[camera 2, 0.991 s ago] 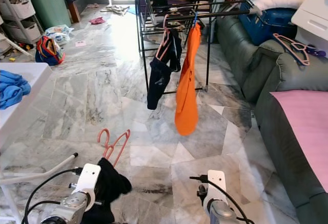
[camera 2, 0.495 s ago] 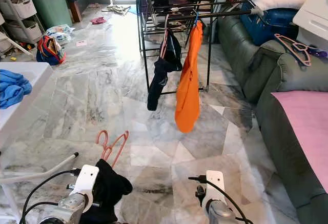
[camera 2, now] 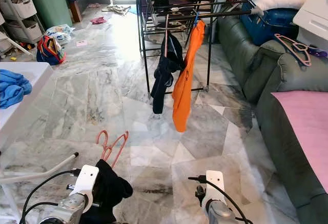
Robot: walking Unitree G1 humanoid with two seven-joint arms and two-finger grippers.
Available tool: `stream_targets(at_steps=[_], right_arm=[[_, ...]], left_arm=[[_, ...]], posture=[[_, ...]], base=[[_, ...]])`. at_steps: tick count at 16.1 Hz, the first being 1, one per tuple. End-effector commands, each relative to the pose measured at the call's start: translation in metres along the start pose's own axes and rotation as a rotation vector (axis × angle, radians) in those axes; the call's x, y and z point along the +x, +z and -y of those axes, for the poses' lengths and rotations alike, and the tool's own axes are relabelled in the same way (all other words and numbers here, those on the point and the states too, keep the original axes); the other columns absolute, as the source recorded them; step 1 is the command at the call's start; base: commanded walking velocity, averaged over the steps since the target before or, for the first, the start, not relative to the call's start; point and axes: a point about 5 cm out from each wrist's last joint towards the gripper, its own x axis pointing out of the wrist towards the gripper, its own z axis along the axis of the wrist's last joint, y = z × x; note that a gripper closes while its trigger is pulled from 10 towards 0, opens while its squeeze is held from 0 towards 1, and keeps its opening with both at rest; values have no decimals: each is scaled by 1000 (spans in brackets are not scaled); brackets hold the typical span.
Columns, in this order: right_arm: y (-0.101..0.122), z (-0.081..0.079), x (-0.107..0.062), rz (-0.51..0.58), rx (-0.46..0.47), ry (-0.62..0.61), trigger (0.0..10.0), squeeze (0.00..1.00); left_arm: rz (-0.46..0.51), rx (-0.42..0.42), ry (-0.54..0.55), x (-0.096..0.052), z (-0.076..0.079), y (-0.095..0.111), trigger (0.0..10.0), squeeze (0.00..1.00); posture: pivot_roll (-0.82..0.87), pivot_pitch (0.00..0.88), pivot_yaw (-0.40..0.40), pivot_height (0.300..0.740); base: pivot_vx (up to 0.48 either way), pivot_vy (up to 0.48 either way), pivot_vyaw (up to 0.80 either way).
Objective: Hang hanger
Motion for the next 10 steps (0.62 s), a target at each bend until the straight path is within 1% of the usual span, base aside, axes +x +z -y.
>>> stream_targets(at_steps=[1, 7, 8, 9, 10], right_arm=[[-1, -1, 0, -5, 8, 3, 0, 0], [-1, -1, 0, -5, 8, 3, 0, 0], [16, -1, 2, 77, -11, -8, 10000, 0], [37, -2, 4, 173, -38, -19, 10000, 0], [38, -2, 4, 179, -59, -20, 10000, 0]], left_arm=[[1, -4, 18, 0, -4, -1, 10000, 0], [1, -4, 18, 0, -4, -1, 10000, 0], [20, 2, 18, 0, -4, 4, 10000, 0], [43, 8, 17, 1, -3, 11, 10000, 0], [48, 10, 13, 2, -3, 13, 10000, 0]], posture=[[-12, 8, 5, 740], [-12, 8, 5, 740], [-21, 15, 6, 740], [-21, 14, 5, 740], [-21, 14, 5, 740]], base=[[0, 0, 0], [0, 0, 0], [0, 0, 0], [0, 0, 0], [0, 0, 0]])
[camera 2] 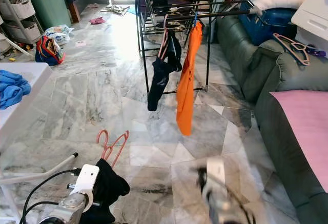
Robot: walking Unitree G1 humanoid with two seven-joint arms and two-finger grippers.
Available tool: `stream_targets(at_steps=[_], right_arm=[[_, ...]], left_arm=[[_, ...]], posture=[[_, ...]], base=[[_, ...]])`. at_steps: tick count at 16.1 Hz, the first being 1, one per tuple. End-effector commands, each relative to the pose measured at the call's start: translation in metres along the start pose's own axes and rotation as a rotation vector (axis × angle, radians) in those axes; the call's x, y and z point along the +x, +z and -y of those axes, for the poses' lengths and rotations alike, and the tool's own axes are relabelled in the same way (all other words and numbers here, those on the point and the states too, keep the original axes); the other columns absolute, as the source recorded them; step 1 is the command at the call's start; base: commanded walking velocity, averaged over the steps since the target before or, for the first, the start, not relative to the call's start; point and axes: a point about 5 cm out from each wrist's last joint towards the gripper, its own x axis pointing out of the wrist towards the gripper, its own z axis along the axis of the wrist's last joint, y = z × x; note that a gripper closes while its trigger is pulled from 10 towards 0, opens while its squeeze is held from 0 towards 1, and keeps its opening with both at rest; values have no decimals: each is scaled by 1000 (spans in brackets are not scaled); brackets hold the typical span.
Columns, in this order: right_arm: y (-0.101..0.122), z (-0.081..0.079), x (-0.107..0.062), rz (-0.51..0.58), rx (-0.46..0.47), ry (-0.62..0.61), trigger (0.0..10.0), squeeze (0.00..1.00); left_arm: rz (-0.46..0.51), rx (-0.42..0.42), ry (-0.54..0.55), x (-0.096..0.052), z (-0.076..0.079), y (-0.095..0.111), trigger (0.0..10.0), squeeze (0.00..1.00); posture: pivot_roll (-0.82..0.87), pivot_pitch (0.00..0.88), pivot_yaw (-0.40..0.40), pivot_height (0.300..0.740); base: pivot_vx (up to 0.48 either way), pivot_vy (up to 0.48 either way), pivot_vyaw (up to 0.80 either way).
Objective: Hang hanger
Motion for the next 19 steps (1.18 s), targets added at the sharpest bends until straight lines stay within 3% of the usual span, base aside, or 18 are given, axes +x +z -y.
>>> stream_targets(at_steps=[1, 6, 7, 12, 13, 14, 15, 19], right_arm=[[-9, -1, -3, -27, -8, 0, 10000, 0], [-24, -3, -7, -84, -31, 25, 10000, 0], [-26, -4, -8, -95, -35, 30, 0, 0], [-43, -8, -13, -178, -24, 31, 0, 0], [-45, -8, -14, -190, -16, 31, 10000, 0], [-47, -8, -15, -204, -7, 33, 10000, 98], [-50, -7, -16, -213, -1, 32, 10000, 1000], [-56, -3, -19, -233, -3, 20, 10000, 1000]], left_arm=[[33, 4, 11, 1, -3, 8, 10000, 0], [13, 6, 15, 0, -5, 2, 10000, 0], [12, 6, 15, 0, -5, 2, 10000, 0], [6, 7, 9, 0, -3, 0, 10000, 0], [-7, 7, 9, -1, -2, -4, 10000, 0], [-16, 9, 8, -1, -2, -7, 10000, 0], [-21, 10, 8, -2, -3, -9, 10000, 0], [-32, 14, 9, -2, -4, -12, 10000, 0]], posture=[[-19, 14, 5, 740], [-17, 16, 8, 740], [-16, 17, 7, 740], [-17, 19, 5, 740], [-16, 19, 4, 740], [-17, 20, 4, 740], [-17, 21, 5, 740], [-15, 22, 7, 740]], base=[[0, 0, 0], [0, 0, 0], [0, 0, 0], [0, 0, 0], [0, 0, 0], [0, 0, 0], [0, 0, 0], [0, 0, 0]])
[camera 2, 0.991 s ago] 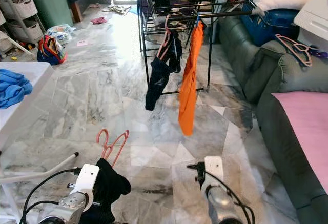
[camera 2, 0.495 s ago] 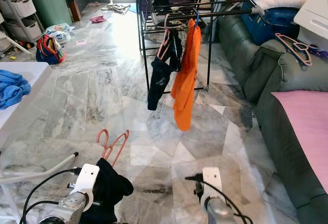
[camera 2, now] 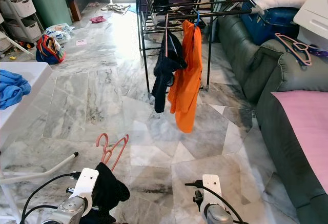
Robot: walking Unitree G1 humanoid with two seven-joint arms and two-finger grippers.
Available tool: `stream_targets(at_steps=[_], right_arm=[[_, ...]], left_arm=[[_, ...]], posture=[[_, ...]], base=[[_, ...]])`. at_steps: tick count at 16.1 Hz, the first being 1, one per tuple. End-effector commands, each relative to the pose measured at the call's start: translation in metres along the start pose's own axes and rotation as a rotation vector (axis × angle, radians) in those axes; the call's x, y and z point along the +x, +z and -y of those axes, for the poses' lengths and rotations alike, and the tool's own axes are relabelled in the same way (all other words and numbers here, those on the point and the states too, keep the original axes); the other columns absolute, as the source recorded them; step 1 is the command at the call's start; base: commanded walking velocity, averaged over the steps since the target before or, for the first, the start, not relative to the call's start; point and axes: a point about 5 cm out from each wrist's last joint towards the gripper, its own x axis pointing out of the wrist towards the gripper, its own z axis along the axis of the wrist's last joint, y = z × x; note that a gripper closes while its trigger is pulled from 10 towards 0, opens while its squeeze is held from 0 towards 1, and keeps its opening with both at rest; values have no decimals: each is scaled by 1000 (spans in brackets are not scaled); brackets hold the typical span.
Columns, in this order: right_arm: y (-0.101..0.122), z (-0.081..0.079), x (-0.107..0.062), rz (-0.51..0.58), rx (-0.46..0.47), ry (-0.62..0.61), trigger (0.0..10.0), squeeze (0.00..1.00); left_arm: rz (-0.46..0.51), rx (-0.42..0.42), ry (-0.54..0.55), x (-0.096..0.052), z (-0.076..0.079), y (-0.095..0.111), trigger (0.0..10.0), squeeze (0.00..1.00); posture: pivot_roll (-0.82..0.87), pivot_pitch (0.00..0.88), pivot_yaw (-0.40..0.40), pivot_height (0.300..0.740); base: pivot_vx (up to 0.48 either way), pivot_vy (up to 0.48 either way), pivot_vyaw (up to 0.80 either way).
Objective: Hang hanger
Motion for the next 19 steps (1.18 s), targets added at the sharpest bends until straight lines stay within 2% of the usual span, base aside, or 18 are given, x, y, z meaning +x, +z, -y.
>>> stream_targets(at_steps=[1, 3, 4, 5, 7, 11, 19], right_arm=[[-8, 2, -2, -32, 8, -12, 10000, 1000], [-9, 2, -2, -39, 19, -9, 10000, 1000], [-10, 2, -2, -42, 22, -9, 10000, 549], [-10, 2, -2, -44, 26, -8, 10000, 0], [-10, 3, -2, -45, 35, -10, 10000, 0], [-6, 4, -1, -39, 53, -18, 10000, 0], [0, 3, 0, -22, 60, -22, 10000, 0]], left_arm=[[-4, 9, 15, 0, -5, -2, 10000, 0], [-5, 8, 15, 0, -5, -2, 10000, 0], [-4, 6, 14, 0, -5, -1, 10000, 0], [-2, -5, 14, 0, -5, 0, 10000, 0], [10, -32, 9, 1, -3, 5, 10000, 0], [29, -35, -3, 2, 1, 14, 10000, 0], [12, -35, 7, 2, -2, 10, 10000, 0]], posture=[[-14, 23, 8, 740], [-14, 23, 9, 740], [-14, 25, 10, 740], [-14, 25, 9, 740], [-11, 28, 10, 740], [-10, 27, 13, 740], [-8, 25, 13, 740]], base=[[0, 0, 0], [0, 0, 0], [0, 0, 0], [0, 0, 0], [0, 0, 0], [0, 0, 0], [0, 0, 0]])
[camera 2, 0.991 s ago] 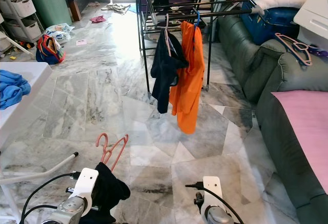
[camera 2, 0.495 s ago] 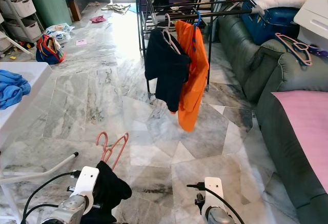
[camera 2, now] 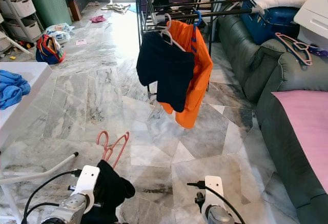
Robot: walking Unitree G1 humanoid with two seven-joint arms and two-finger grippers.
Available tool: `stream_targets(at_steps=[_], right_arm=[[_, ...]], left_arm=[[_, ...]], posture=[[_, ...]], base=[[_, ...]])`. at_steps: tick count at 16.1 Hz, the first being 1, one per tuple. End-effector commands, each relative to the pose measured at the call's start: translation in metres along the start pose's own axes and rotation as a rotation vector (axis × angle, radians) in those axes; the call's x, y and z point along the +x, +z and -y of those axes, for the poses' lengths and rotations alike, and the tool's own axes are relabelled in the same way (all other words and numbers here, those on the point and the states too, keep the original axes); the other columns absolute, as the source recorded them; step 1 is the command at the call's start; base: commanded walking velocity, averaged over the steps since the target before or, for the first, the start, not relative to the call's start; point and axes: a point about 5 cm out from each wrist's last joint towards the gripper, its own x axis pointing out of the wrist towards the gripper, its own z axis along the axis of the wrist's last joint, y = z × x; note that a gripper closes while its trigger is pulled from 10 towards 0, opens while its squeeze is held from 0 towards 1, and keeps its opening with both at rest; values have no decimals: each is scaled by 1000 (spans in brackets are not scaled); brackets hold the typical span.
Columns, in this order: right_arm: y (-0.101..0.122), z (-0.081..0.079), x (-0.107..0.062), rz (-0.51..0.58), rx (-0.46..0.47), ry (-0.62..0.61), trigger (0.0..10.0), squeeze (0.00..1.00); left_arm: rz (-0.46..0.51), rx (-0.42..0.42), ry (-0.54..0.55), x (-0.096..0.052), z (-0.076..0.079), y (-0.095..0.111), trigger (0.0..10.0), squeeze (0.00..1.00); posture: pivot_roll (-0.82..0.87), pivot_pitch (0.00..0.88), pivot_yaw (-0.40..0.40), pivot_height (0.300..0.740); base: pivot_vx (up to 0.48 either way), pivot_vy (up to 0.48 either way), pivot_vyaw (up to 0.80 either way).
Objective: Hang hanger
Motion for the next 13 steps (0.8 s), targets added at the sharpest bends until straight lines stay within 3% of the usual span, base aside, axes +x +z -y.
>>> stream_targets(at_steps=[1, 12, 13], right_arm=[[3, 1, 1, 2, 15, -7, 10000, 0], [16, -2, 3, 54, -1, 1, 10000, 0], [20, -2, 3, 71, -6, -5, 0, 0]], left_arm=[[4, 0, 13, 0, -4, 3, 10000, 0], [-2, -11, 27, -1, -9, -1, 10000, 0], [2, -14, 27, 0, -9, 0, 10000, 0]], posture=[[-8, 23, 13, 740], [-7, 21, 10, 740], [-7, 21, 10, 740]], base=[[0, 0, 0], [0, 0, 0], [0, 0, 0]])
